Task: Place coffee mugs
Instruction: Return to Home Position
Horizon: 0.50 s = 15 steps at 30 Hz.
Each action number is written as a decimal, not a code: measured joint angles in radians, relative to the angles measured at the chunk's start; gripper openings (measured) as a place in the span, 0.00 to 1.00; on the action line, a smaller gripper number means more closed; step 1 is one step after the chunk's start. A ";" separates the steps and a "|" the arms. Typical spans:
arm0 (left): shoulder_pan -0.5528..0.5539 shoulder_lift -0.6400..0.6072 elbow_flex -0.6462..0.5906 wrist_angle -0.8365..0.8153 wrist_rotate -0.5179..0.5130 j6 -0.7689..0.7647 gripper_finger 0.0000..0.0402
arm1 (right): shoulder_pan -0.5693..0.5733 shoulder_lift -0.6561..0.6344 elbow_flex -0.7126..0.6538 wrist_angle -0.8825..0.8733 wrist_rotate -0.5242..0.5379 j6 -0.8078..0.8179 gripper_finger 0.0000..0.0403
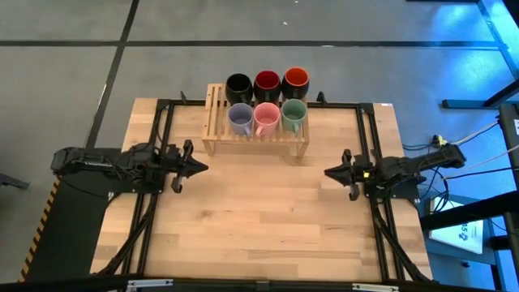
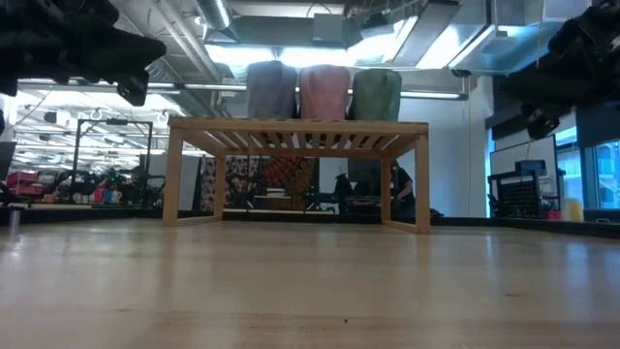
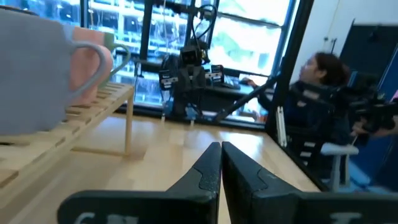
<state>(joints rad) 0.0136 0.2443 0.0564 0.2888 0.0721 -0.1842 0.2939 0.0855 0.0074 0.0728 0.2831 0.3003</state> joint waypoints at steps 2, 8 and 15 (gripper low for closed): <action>0.001 -0.055 -0.031 0.001 0.002 -0.018 0.02 | 0.000 -0.065 0.001 -0.010 -0.007 -0.045 0.06; 0.001 -0.222 -0.049 -0.107 -0.002 -0.024 0.02 | 0.000 -0.076 0.001 -0.010 0.019 -0.088 0.06; 0.001 -0.242 -0.049 -0.184 -0.022 -0.029 0.02 | 0.000 -0.061 0.002 -0.013 0.012 -0.089 0.06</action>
<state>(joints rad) 0.0147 0.0022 0.0074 0.1048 0.0497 -0.2133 0.2939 0.0246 0.0090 0.0601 0.2947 0.2115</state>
